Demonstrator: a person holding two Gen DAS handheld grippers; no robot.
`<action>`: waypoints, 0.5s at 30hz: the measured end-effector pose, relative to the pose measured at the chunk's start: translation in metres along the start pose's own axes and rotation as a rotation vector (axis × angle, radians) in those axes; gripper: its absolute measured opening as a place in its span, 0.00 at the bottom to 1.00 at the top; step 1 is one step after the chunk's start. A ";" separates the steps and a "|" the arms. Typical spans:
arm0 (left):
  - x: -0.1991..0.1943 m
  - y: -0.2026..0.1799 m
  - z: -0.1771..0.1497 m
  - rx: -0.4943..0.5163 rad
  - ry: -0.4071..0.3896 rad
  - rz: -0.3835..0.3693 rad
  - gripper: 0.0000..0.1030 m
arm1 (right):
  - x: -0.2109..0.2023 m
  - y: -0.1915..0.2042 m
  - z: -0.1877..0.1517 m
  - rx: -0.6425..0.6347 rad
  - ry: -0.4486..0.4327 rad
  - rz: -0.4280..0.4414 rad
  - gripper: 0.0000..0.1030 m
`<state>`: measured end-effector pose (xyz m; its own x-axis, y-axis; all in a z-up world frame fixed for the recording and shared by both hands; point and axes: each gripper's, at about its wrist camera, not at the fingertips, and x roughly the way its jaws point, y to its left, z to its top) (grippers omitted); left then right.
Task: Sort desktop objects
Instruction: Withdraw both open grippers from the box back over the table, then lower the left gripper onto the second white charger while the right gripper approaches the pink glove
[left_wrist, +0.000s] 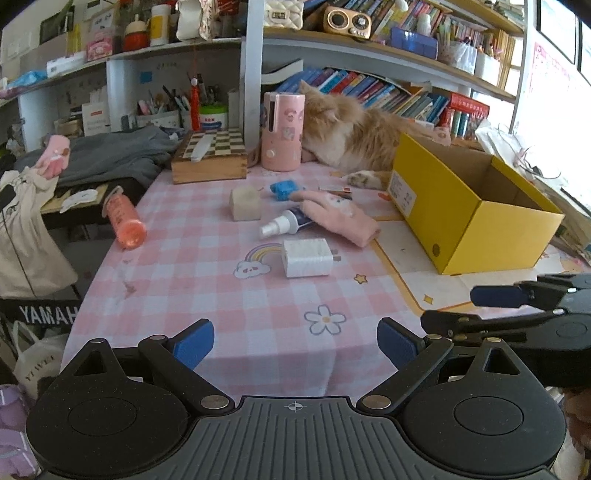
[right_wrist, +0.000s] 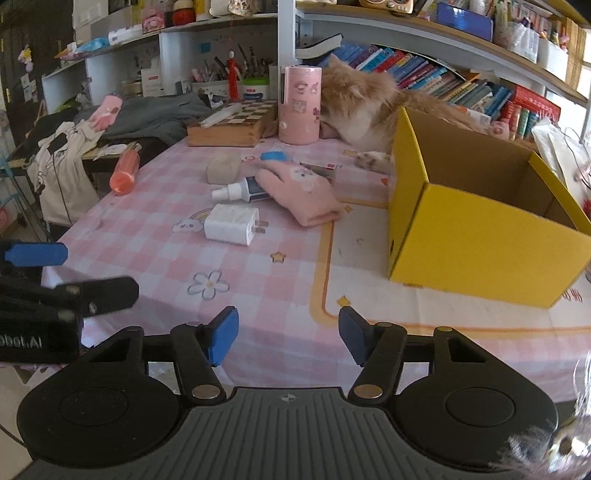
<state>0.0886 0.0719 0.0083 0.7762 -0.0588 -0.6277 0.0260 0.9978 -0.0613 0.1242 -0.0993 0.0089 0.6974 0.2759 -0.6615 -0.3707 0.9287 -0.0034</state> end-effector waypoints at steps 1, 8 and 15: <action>0.003 0.000 0.002 -0.003 0.001 0.001 0.94 | 0.004 -0.001 0.003 -0.003 0.002 0.004 0.56; 0.034 0.003 0.017 -0.027 0.041 0.010 0.94 | 0.034 -0.012 0.026 -0.022 0.019 0.027 0.56; 0.069 0.003 0.029 -0.053 0.095 0.002 0.94 | 0.054 -0.022 0.048 -0.053 -0.034 0.015 0.55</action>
<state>0.1610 0.0721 -0.0125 0.7130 -0.0619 -0.6984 -0.0112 0.9950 -0.0996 0.1995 -0.0929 0.0097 0.7116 0.2984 -0.6360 -0.4122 0.9104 -0.0341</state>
